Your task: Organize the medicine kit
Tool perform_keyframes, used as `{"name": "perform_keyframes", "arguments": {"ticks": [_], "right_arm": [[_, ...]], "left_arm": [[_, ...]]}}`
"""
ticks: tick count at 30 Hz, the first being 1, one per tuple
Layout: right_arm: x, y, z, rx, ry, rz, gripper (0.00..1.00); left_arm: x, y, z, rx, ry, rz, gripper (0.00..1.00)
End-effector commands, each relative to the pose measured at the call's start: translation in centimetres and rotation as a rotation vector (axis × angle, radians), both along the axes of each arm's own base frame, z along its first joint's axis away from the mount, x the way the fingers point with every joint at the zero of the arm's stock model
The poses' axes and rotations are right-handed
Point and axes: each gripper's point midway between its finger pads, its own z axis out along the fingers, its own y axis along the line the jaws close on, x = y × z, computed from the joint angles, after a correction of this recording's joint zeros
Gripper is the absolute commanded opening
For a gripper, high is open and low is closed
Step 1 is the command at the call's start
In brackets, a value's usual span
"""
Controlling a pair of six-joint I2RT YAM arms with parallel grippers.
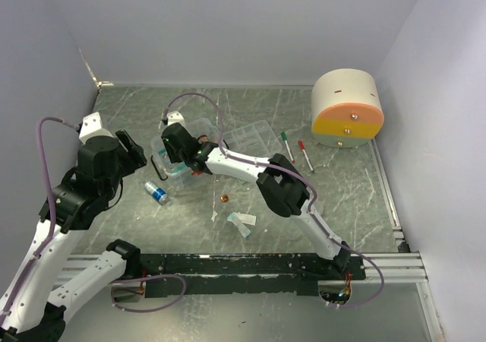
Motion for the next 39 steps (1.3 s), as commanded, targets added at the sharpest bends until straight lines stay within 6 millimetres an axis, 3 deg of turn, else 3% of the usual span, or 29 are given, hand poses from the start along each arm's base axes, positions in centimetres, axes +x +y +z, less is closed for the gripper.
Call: {"name": "perform_keyframes", "arguments": {"ticks": [1,5,9,14,18,21,25,32,36,39], "right_arm": [[0.4,-0.3,8.0,0.122,-0.053,-0.028,0.39],[-0.2,-1.7,12.9,0.197,-0.081,-0.044,0.44],[-1.7,-5.0,17.6,0.249,-0.119,-0.067,0.48],[-3.9,-11.3,19.0,0.234,-0.13,-0.154,0.52],[-6.4,-17.2,17.5,0.173,-0.104,-0.226,0.53],[-8.4,-21.1,15.4,0.107,-0.066,-0.26,0.54],[-10.7,-24.2,11.9,0.043,0.008,-0.271,0.56],[-14.6,-24.3,4.7,0.0,0.165,-0.135,0.58],[-15.5,-23.7,2.2,0.005,0.234,-0.116,0.57],[-15.9,-23.1,1.2,0.028,0.264,-0.104,0.57]], "left_arm": [[0.2,-0.4,1.8,-0.001,-0.031,-0.028,0.72],[0.2,-0.8,2.4,-0.002,-0.048,-0.056,0.74],[0.5,-1.8,2.8,-0.003,-0.076,-0.119,0.76],[1.2,-3.4,2.7,0.017,-0.106,-0.217,0.79],[1.1,-4.5,3.4,-0.006,-0.161,-0.283,0.78],[0.9,-5.6,4.5,-0.027,-0.251,-0.353,0.8],[1.1,-6.7,4.4,-0.043,-0.243,-0.403,0.81],[2.1,-8.4,3.4,-0.092,-0.214,-0.445,0.89],[2.4,-8.3,2.5,-0.108,-0.185,-0.417,0.88],[2.7,-7.0,0.2,-0.102,-0.096,-0.319,0.85]]}}
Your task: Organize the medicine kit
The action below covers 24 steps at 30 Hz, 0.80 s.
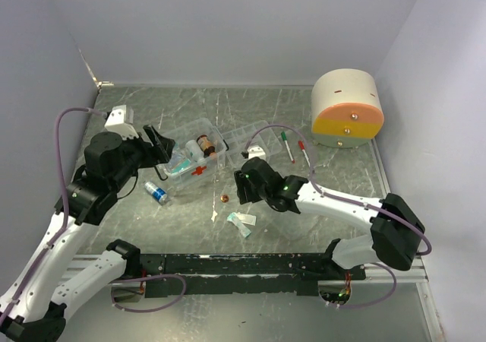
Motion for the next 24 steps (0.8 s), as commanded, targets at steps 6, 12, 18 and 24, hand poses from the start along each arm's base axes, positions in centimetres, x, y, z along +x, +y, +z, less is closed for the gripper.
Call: {"name": "perform_keyframes", "arguments": {"ticks": [6,12,18,24], "right_arm": [[0.5,0.7,-1.1,0.096,0.005,-0.087,0.56],[3.1,-3.0,0.1,0.016,-0.109,-0.31,0.55],[4.6,-6.3,2.3,0.0,-0.186,-0.525,0.54],[4.9,-8.7,2.9,0.009,-0.201,-0.632,0.54]], "left_arm": [[-0.7,4.6,-6.4,0.033,0.255,0.328,0.78],[-1.7,6.7,-9.1,0.027,0.336,0.481,0.76],[-3.9,9.9,-13.1,0.008,0.443,0.752,0.82],[-3.8,9.0,-16.9,-0.023,0.486,0.744,0.79]]}}
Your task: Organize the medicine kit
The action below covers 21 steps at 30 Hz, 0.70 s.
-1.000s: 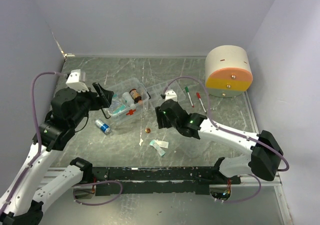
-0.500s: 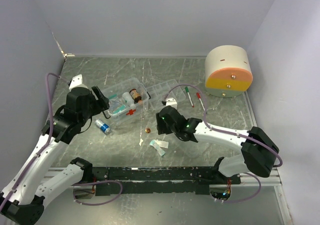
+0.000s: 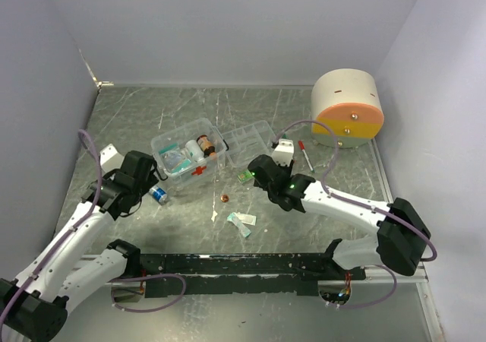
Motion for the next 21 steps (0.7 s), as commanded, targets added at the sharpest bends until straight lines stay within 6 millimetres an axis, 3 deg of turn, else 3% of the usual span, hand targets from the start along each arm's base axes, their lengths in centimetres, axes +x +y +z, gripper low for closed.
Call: {"name": "perform_keyframes", "arguments": {"ticks": [1,5,11,21], "right_arm": [[0.7,-2.8,1.5,0.012,-0.052,-0.143,0.54],[0.6,-3.4,1.3,0.037,-0.052,-0.151,0.54],[0.8,-3.9,1.5,0.082,-0.068,-0.162,0.54],[0.7,-5.7,1.9,0.106,-0.075,-0.228,0.54]], "left_arm": [[-0.2,0.1,-2.7,-0.029,0.019,0.07,0.77],[0.3,-1.2,-5.0,-0.068,0.077,0.028,0.7],[1.5,-1.1,-7.6,-0.151,0.117,0.008,0.54],[3.1,-2.0,-9.3,-0.275,0.078,-0.043,0.66]]}}
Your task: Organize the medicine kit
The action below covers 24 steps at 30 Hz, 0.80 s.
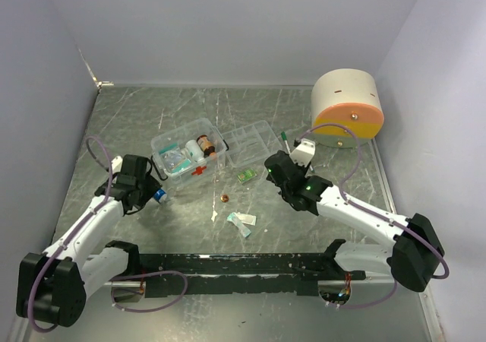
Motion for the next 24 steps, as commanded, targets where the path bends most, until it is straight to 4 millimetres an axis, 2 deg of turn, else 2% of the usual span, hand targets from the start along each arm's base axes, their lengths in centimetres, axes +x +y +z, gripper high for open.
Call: {"name": "perform_keyframes", "arguments": {"ticks": [1,5,9,15,20,24], "right_arm": [[-0.1,-1.1,0.1,0.012,-0.011,-0.049,0.54],[-0.1,-1.2,0.1,0.015,-0.008,-0.05,0.54],[-0.1,-1.0,0.1,0.021,-0.006,-0.038,0.54],[-0.1,-0.8,-0.2,0.023,0.001,-0.034,0.54],[-0.1,-0.9,-0.2,0.025,0.0,-0.036,0.54],[-0.1,-1.0,-0.1,0.027,-0.003,-0.038,0.54]], "left_arm": [[2.1,-1.6,0.4,-0.08,-0.08,-0.056,0.67],[2.6,-2.1,-0.5,-0.116,-0.083,-0.058,0.66],[3.0,-1.7,-1.0,-0.094,-0.079,-0.047,0.61],[2.2,0.1,-2.2,-0.011,-0.006,0.01,0.55],[1.5,0.4,-3.4,0.005,0.054,0.017,0.58],[1.6,0.5,-3.3,0.011,0.062,0.024,0.5]]}}
